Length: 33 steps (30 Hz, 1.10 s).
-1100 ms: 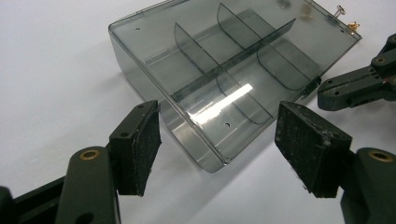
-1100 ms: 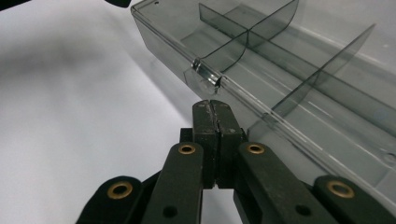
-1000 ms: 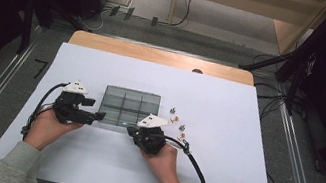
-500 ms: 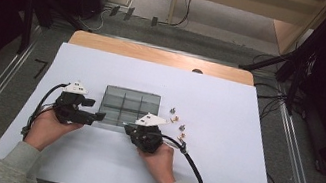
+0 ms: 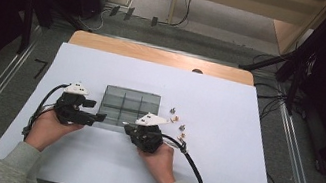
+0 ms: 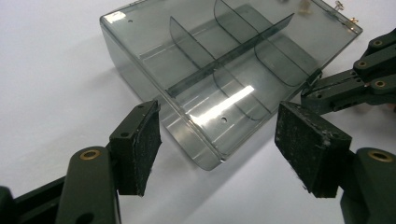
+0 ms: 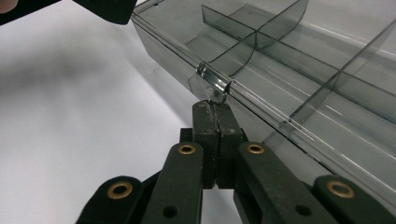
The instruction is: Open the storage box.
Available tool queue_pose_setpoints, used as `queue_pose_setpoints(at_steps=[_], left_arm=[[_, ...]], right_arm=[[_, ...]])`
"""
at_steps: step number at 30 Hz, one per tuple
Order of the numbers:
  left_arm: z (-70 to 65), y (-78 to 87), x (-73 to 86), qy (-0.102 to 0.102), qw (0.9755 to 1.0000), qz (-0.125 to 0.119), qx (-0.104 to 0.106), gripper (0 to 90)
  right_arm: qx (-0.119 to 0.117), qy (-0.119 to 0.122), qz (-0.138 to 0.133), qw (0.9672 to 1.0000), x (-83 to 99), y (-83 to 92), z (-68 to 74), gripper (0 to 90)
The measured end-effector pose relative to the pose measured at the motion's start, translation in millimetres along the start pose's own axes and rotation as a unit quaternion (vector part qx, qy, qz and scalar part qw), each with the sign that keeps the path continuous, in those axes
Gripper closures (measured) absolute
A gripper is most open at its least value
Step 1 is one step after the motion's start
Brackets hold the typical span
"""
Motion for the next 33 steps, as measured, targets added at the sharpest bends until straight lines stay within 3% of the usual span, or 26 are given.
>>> queue_pose_setpoints(at_steps=[11, 21, 33], left_arm=[[0.8, -0.2, 1.1, -0.001, 1.0000, 0.007, -0.002, 33.0], [1.3, -2.6, 1.9, -0.002, 0.9999, 0.011, -0.003, 33.4], [-0.9, -6.2, 3.3, -0.018, 0.9998, 0.011, 0.000, 41.3]], right_arm=[[0.002, -0.001, 0.001, 1.0000, 0.9, -1.4, -1.0, 90.0], [0.001, -0.001, -0.015, 0.9999, -4.0, 4.2, -0.5, 90.0], [0.002, -0.004, -0.023, 0.9997, -11.6, 9.7, -3.7, 90.0]])
Point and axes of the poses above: each handheld gripper's, and its own axes: y roughly backward along the jaws, x roughly out of its underside, z roughly to its left, the point moved 3 cm from there along -y, roughly forward along the jaws, and after that the axes turned 15 degrees about x, right-handed, at the moved point
